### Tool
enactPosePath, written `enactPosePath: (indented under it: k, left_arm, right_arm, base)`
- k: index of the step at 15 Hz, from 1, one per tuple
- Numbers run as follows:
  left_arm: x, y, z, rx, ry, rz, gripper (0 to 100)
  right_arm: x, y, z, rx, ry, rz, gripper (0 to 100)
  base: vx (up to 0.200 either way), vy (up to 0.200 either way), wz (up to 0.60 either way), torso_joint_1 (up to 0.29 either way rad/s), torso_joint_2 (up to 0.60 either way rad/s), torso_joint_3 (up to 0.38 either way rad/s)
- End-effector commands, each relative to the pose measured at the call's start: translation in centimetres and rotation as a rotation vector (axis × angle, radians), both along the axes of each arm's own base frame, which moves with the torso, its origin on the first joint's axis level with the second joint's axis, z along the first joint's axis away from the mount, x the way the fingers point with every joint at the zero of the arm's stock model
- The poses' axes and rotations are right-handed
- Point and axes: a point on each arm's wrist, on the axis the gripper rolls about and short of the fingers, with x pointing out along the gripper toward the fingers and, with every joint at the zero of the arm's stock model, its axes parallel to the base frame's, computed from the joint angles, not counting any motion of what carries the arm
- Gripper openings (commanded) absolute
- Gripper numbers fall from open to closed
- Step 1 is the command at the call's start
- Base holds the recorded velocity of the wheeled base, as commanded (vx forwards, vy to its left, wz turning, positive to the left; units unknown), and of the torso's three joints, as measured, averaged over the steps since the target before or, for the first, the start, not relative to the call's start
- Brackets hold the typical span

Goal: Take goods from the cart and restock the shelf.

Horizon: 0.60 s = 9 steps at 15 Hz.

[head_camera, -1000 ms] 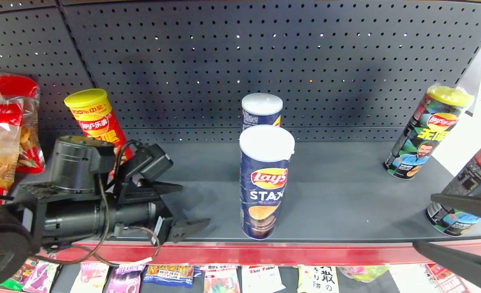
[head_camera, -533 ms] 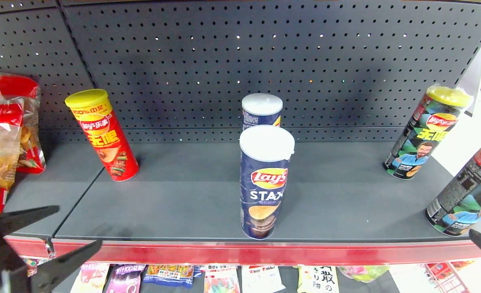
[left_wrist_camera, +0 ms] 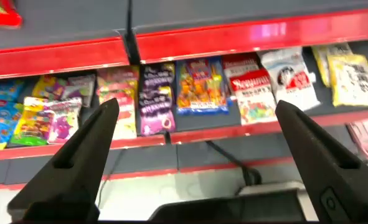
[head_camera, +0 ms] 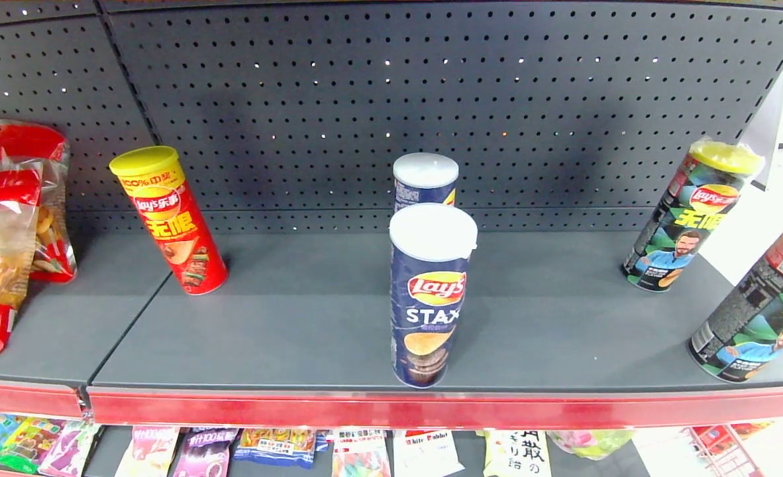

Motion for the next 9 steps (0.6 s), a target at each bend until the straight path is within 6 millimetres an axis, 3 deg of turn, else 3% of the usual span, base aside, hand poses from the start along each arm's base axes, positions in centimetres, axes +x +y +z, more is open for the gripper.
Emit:
enactPosePath:
  k: [1, 8, 9]
  left_arm:
    - [-0.76, 0.0, -0.38, 0.003, -0.06, 0.005, 100]
    - [-0.77, 0.03, -0.49, 0.029, -0.064, 0.015, 100]
    - [-0.75, 0.03, -0.61, 0.029, -0.061, 0.015, 100]
  right_arm:
    - [-0.52, -0.13, -0.49, -0.002, -0.02, 0.0, 100]
    - [-0.53, -0.14, -1.16, -0.021, 0.02, 0.002, 100]
    - [-0.49, -0.13, -1.32, -0.021, 0.026, 0.002, 100]
  base:
    - [0.0, 0.0, 0.0, 0.0, 0.0, 0.0]
    - [0.0, 0.0, 0.0, 0.0, 0.0, 0.0]
    - [-0.2, 0.0, 0.0, 0.002, -0.01, 0.002]
